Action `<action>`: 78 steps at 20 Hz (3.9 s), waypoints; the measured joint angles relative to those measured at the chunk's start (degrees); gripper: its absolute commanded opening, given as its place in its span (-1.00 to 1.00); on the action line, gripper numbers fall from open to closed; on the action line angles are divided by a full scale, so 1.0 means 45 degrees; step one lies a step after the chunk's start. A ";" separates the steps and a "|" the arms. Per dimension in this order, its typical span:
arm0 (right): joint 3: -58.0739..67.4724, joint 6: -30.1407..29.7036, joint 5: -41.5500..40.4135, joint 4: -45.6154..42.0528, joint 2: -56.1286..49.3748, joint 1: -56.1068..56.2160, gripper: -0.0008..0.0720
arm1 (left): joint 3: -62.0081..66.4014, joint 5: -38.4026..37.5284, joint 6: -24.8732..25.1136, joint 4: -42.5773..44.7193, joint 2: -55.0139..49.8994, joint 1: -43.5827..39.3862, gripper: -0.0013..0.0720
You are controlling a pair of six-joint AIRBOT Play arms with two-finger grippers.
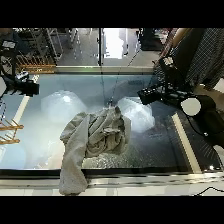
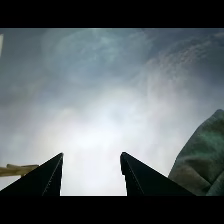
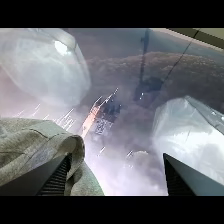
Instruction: Fold the clothes and pants, and hang the long-sleeved shirts on hangers.
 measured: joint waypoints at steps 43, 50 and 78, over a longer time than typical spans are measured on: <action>-0.1171 0.2176 0.4206 0.6018 -0.2555 0.0015 0.59 | 0.0000 0.1520 0.2676 -0.8393 -0.7354 -0.3439 -0.92; -0.2375 0.2900 0.3288 1.0773 -0.4007 0.0214 0.59 | 0.0000 0.1302 0.2822 -0.7883 -0.5484 -0.3157 -0.92; 0.8893 0.3502 -0.1685 0.7023 -0.4381 0.1370 -0.91 | 0.2846 0.2424 0.6261 -2.2182 -0.2720 0.1909 -0.92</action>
